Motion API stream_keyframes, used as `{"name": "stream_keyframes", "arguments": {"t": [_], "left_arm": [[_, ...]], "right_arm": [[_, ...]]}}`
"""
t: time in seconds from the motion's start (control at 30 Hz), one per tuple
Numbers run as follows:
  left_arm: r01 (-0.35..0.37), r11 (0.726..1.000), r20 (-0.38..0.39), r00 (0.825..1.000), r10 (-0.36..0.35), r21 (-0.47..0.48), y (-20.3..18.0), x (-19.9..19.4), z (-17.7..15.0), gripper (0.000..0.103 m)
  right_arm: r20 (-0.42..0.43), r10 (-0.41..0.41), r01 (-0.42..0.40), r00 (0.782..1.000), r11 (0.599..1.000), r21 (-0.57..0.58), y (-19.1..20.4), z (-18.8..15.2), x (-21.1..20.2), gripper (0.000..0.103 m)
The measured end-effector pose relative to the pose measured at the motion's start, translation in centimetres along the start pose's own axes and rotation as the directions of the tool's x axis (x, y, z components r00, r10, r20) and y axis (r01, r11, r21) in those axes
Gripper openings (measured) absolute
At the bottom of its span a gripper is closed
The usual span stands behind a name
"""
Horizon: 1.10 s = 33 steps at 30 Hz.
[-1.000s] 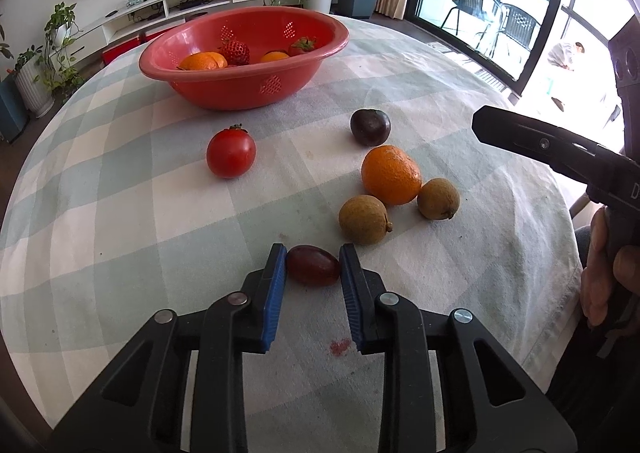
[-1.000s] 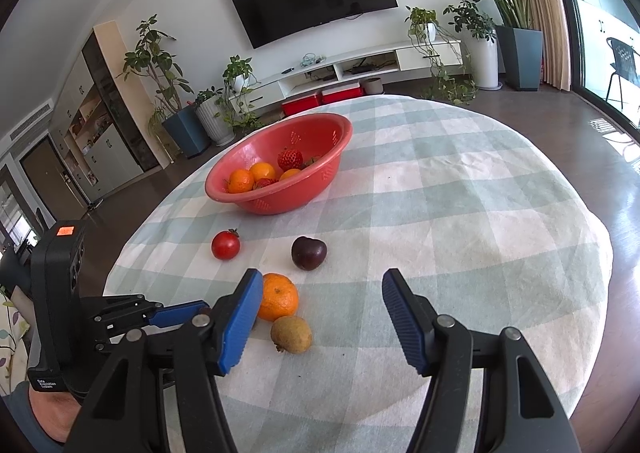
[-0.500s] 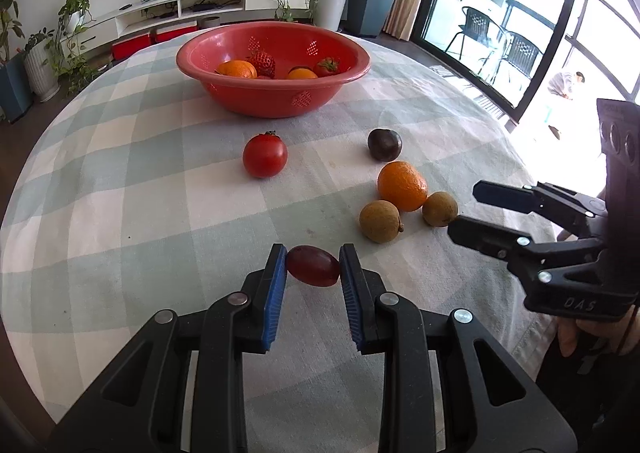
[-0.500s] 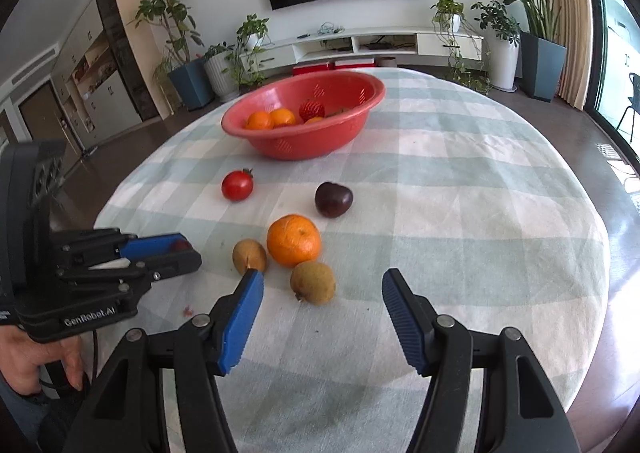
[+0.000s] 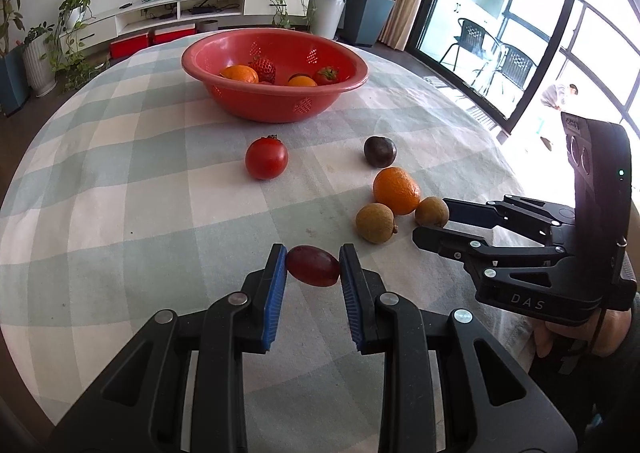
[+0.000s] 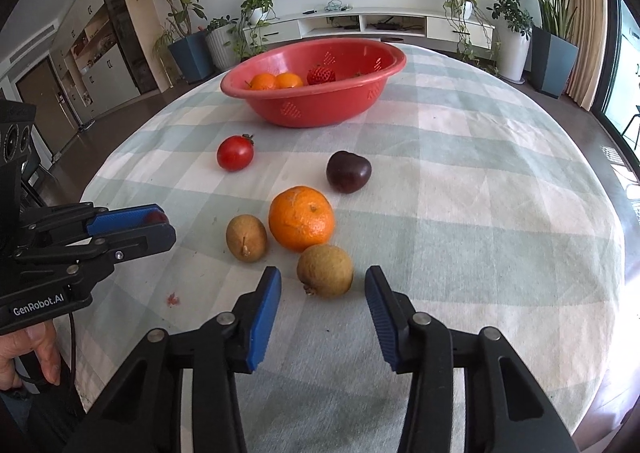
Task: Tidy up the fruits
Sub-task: 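Grasp a kiwi with the right tool while the left tool holds the red plum, then carry the red plum and kiwi over the red bowl and open both tools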
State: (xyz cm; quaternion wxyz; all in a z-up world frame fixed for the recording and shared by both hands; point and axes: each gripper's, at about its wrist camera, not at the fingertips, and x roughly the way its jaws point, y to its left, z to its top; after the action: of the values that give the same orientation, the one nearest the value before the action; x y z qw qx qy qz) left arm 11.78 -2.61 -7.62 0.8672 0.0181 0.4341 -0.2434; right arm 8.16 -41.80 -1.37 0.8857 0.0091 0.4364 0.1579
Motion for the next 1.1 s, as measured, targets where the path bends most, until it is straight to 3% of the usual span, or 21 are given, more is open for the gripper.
{"name": "stream_keyframes", "arguments": {"t": [0.17,0.73,0.93,1.1], "left_arm": [[0.001,1.000,-0.002,1.000,-0.001,0.000,-0.1,0.0,-0.1,0.025],[0.008,1.000,0.027,1.000,-0.007,-0.025,1.0,-0.9,1.3,0.025],[0.003,1.000,0.061,0.998,-0.002,-0.010,1.5,-1.5,3.8,0.025],[-0.020,0.999,0.109,0.994,0.018,0.024,1.9,-2.3,7.7,0.025]], "right_arm": [[0.000,-0.001,0.001,1.000,1.000,-0.007,0.1,-0.1,-0.1,0.031],[0.095,0.018,-0.025,0.995,0.996,0.081,-2.0,1.3,-3.0,0.031],[0.140,0.003,-0.014,0.990,0.997,0.074,-2.9,3.6,-4.4,0.031],[0.189,0.012,-0.019,0.982,0.999,0.036,-3.2,7.3,-5.3,0.031]]}}
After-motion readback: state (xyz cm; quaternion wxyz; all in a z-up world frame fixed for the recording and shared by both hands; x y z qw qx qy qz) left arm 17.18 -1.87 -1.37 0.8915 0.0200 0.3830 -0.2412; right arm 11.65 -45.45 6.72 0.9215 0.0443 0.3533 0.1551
